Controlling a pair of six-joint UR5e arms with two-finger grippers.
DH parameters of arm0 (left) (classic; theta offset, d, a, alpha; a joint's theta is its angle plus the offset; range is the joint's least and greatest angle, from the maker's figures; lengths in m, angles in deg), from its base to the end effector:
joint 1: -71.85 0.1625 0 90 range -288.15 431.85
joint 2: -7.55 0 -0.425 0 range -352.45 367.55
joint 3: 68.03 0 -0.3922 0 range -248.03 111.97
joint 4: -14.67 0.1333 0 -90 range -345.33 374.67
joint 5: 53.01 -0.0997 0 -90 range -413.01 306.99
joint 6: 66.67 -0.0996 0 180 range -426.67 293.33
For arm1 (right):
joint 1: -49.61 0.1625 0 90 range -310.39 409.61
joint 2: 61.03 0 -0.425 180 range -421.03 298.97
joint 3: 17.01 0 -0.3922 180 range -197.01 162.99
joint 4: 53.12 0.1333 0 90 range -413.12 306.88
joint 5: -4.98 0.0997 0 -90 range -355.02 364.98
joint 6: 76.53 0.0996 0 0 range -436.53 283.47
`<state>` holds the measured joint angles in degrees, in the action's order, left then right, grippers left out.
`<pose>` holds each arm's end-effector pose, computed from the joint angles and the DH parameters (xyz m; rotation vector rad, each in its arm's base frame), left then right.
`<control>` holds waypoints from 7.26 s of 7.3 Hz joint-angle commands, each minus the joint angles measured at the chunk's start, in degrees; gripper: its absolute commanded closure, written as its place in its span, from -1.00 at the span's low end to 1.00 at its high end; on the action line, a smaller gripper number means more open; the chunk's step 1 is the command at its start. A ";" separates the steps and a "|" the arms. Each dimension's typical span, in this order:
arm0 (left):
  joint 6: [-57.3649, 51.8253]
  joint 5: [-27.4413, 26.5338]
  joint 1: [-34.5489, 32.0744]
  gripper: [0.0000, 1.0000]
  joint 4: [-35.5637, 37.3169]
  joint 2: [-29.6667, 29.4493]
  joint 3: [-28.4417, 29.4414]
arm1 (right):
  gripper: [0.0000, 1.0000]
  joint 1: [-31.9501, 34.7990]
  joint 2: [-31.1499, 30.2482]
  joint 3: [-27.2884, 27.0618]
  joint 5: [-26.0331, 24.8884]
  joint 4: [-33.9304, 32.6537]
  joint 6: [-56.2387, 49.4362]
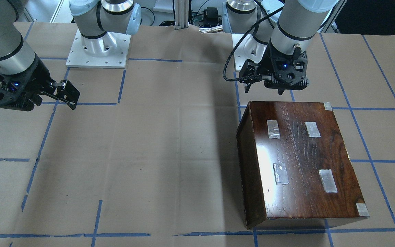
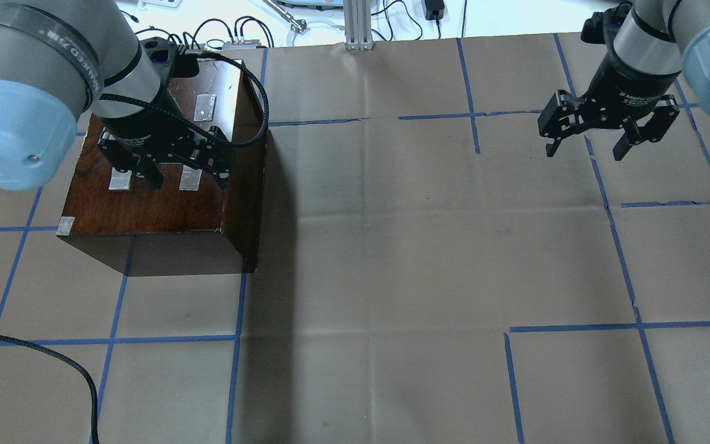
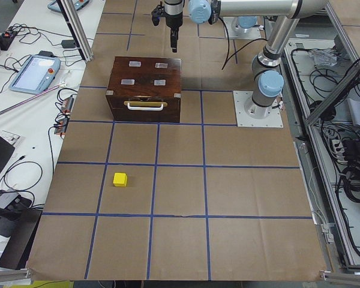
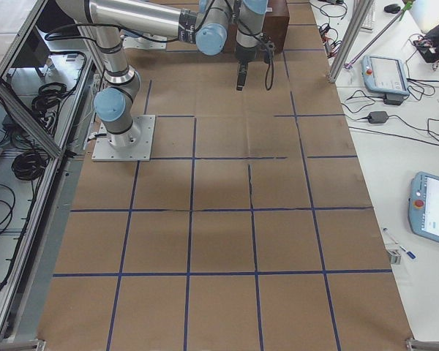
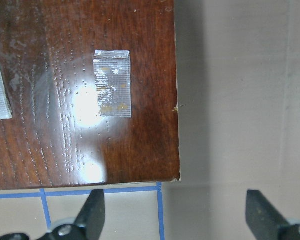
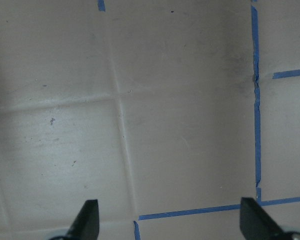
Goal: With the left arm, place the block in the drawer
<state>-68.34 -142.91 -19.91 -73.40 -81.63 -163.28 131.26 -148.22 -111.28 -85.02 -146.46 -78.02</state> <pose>-0.1482 -0.4759 0.4533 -0.0939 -3.1377 -0.0685 0.0588 -0.5171 0.4328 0.1875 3.1287 0.1020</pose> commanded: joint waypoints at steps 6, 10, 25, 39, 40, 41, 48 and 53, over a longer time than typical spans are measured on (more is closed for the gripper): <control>-0.17 -0.02 0.09 -0.98 0.18 0.14 -0.11 | -1.00 0.00 0.00 -0.04 0.00 0.00 -0.01; -0.08 -0.28 0.09 -0.98 0.96 -0.47 -1.42 | -1.00 0.00 0.00 -0.04 0.00 0.00 0.08; -28.50 -0.02 25.54 -0.98 6.59 -4.40 0.16 | -1.00 0.00 0.00 -0.04 0.00 0.00 -0.01; -32.95 12.29 34.28 -0.98 9.32 -25.08 9.12 | -1.00 0.00 0.00 -0.04 0.00 0.00 0.00; -32.95 12.98 34.37 -0.98 9.32 -25.17 9.12 | -1.00 0.00 0.00 -0.04 0.00 0.00 0.08; -33.04 14.29 34.37 -0.98 9.32 -25.51 9.12 | -1.00 0.00 0.00 -0.04 0.00 0.00 0.08; -33.91 13.70 36.30 -0.98 9.15 -26.66 9.12 | -1.00 0.00 0.00 -0.04 0.00 0.00 0.00; -38.65 5.96 37.52 -0.97 9.41 -26.66 11.58 | -1.00 0.00 0.00 -0.04 0.00 0.00 0.08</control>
<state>-105.61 -135.77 16.92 -64.06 -108.27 -152.29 131.26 -148.18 -111.32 -85.02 -146.46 -78.01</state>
